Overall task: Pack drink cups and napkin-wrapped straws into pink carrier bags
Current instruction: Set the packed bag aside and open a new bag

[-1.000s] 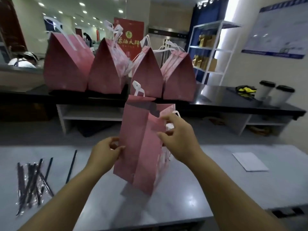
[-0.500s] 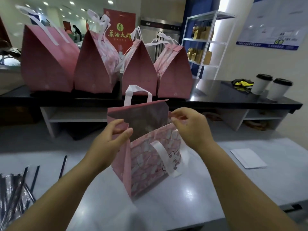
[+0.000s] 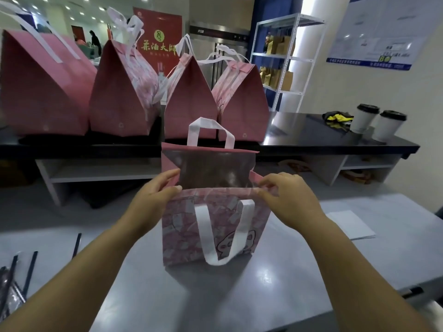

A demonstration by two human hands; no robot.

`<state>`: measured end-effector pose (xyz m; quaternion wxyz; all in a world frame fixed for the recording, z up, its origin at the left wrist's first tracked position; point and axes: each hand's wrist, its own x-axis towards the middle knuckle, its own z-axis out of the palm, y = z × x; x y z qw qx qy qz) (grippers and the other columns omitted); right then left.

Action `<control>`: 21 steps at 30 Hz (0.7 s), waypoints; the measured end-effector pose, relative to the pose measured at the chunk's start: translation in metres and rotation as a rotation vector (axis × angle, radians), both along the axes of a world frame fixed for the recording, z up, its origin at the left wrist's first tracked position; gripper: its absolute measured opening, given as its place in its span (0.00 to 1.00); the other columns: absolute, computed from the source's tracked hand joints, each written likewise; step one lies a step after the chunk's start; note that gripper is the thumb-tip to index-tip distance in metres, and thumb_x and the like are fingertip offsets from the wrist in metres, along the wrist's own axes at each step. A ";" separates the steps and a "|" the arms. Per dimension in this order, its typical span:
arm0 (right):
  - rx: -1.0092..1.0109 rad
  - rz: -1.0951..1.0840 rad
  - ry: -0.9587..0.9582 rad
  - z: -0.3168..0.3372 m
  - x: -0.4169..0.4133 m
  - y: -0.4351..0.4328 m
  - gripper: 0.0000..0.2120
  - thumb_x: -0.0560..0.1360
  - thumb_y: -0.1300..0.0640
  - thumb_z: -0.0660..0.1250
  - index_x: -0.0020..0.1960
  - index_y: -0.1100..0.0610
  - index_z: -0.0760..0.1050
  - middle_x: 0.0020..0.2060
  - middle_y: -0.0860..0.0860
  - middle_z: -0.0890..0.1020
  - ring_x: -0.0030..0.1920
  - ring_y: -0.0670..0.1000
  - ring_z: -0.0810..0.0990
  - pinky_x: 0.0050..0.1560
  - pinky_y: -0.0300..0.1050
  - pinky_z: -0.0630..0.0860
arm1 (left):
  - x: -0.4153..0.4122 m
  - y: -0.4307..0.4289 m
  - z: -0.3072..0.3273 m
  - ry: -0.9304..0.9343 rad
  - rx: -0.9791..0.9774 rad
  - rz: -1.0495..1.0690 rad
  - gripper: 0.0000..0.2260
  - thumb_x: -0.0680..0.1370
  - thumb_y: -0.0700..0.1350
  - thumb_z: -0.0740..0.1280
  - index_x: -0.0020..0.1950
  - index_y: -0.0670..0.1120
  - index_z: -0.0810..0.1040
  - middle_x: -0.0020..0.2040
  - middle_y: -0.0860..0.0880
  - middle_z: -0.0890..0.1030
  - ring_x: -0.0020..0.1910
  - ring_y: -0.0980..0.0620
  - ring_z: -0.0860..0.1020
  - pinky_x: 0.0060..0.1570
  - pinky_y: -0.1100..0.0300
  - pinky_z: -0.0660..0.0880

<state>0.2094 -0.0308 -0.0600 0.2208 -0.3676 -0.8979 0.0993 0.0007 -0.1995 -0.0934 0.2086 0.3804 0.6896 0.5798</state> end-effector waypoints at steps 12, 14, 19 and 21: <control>-0.028 0.014 0.496 0.003 0.003 0.000 0.02 0.74 0.55 0.70 0.45 0.53 0.80 0.40 0.45 0.82 0.43 0.44 0.79 0.44 0.35 0.74 | 0.001 0.002 0.019 0.422 0.126 0.256 0.08 0.76 0.46 0.66 0.55 0.52 0.75 0.56 0.52 0.74 0.53 0.55 0.73 0.43 0.67 0.69; -0.065 0.014 0.551 0.009 0.004 0.002 0.01 0.74 0.54 0.70 0.43 0.50 0.79 0.38 0.41 0.81 0.41 0.41 0.79 0.40 0.28 0.72 | 0.007 0.007 0.035 0.442 0.176 0.196 0.06 0.76 0.46 0.66 0.53 0.52 0.75 0.53 0.51 0.75 0.51 0.54 0.75 0.44 0.62 0.73; -0.086 -0.015 0.618 0.019 0.018 0.019 0.02 0.74 0.53 0.70 0.42 0.49 0.79 0.35 0.41 0.81 0.40 0.38 0.78 0.39 0.28 0.73 | 0.031 0.036 0.073 0.466 0.241 0.031 0.04 0.75 0.47 0.67 0.49 0.53 0.76 0.46 0.55 0.78 0.45 0.58 0.77 0.36 0.70 0.71; -0.091 -0.032 0.623 0.022 0.025 0.031 0.02 0.73 0.52 0.70 0.42 0.49 0.80 0.35 0.42 0.82 0.39 0.40 0.79 0.39 0.31 0.74 | 0.045 0.053 0.085 0.444 0.252 -0.035 0.03 0.75 0.48 0.67 0.48 0.53 0.77 0.44 0.57 0.78 0.44 0.61 0.77 0.34 0.73 0.72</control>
